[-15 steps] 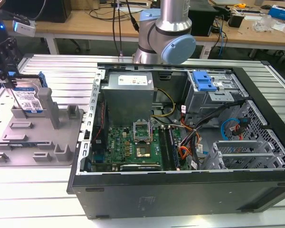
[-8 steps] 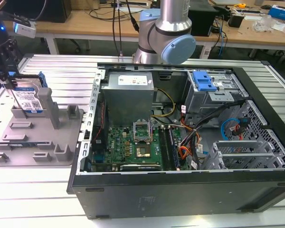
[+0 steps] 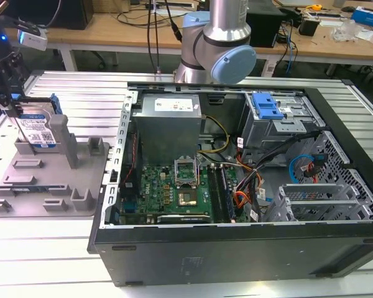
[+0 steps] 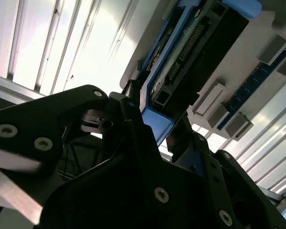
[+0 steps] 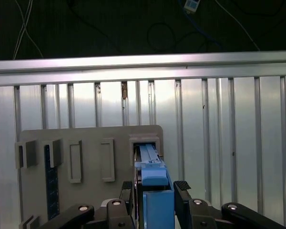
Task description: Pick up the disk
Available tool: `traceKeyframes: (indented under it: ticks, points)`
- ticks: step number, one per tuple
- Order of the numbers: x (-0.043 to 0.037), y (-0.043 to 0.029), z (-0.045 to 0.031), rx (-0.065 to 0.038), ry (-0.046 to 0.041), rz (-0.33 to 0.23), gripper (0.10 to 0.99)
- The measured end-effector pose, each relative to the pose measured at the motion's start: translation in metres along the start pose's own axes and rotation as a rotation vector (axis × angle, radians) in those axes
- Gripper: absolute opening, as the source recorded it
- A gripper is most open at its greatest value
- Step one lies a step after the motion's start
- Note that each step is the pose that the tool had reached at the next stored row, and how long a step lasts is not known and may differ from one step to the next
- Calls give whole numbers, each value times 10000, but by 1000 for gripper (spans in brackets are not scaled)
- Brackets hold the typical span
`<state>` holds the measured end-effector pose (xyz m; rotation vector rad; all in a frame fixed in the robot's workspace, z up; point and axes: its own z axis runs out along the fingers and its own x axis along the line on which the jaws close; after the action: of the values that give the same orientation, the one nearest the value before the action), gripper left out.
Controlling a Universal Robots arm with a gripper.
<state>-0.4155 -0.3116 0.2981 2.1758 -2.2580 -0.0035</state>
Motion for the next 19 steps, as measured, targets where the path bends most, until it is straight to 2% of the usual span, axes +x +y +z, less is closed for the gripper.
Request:
traceKeyframes:
  ticks: [3,4,5,19]
  points:
    - [0,0,0,-1,0,0,455]
    - [0,0,1,0,-1,0,388]
    - [0,0,1,1,0,0,369]
    - [0,0,4,0,0,-14,369]
